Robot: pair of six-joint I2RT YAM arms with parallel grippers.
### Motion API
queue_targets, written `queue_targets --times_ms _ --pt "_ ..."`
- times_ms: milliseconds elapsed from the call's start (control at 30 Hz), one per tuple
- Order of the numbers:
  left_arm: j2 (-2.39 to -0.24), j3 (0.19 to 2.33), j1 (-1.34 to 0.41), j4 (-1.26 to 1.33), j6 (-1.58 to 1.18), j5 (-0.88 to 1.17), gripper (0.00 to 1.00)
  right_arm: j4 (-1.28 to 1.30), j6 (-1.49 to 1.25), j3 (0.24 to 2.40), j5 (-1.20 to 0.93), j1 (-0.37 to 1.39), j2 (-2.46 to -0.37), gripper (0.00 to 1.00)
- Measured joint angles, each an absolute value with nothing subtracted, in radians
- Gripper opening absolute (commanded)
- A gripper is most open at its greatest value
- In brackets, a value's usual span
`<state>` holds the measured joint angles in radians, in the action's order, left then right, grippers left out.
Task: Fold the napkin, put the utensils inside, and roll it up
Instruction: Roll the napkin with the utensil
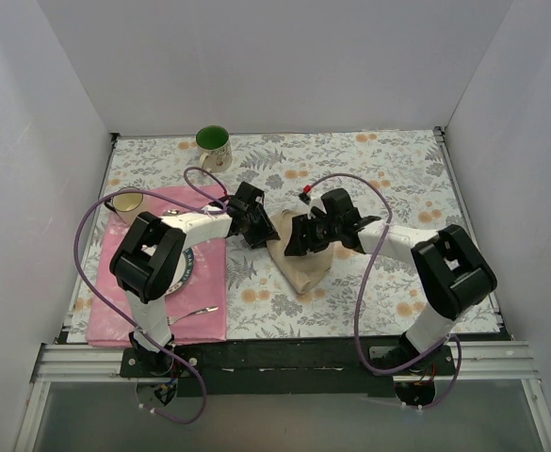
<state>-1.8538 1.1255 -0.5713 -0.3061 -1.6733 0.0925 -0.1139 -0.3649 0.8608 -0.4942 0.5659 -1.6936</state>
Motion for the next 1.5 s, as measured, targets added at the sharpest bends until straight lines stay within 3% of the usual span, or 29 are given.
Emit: queue_targets --times_ms 133,433,633,733,767,867,1000,1033,1133,1500 --pt "-1.854 1.126 -0.571 -0.306 -1.664 0.096 0.00 0.002 -0.207 0.895 -0.276 0.679 -1.607 0.85" --pt "-1.859 1.126 -0.563 -0.301 -1.658 0.128 0.00 0.081 -0.048 0.918 0.163 0.955 -1.627 0.84" --pt "-1.861 1.124 -0.556 -0.296 -1.661 0.148 0.00 0.075 -0.032 0.964 0.318 1.024 -1.727 0.67" --pt "-1.861 1.123 -0.554 -0.294 -1.659 0.153 0.00 0.065 -0.035 0.978 0.351 1.023 -1.746 0.44" --pt "-1.861 1.122 -0.553 -0.293 -1.658 0.155 0.00 0.065 -0.035 0.978 0.355 1.020 -1.748 0.33" --pt "-1.861 1.121 -0.551 -0.291 -1.654 0.160 0.05 0.066 -0.046 0.978 0.337 1.011 -1.752 0.30" --pt "-1.861 1.121 -0.550 -0.290 -1.644 0.162 0.32 0.065 -0.056 0.977 0.295 0.986 -1.751 0.21" --pt "-1.861 1.121 -0.549 -0.289 -1.641 0.162 0.43 0.065 -0.057 0.977 0.272 0.974 -1.749 0.20" --pt "-1.855 1.119 -0.548 -0.288 -1.621 0.165 0.55 0.053 -0.066 0.971 0.194 0.935 -1.745 0.17" --pt "-1.822 1.101 -0.547 -0.299 -1.598 0.176 0.63 -0.035 -0.137 0.963 -0.280 0.713 -1.782 0.12"
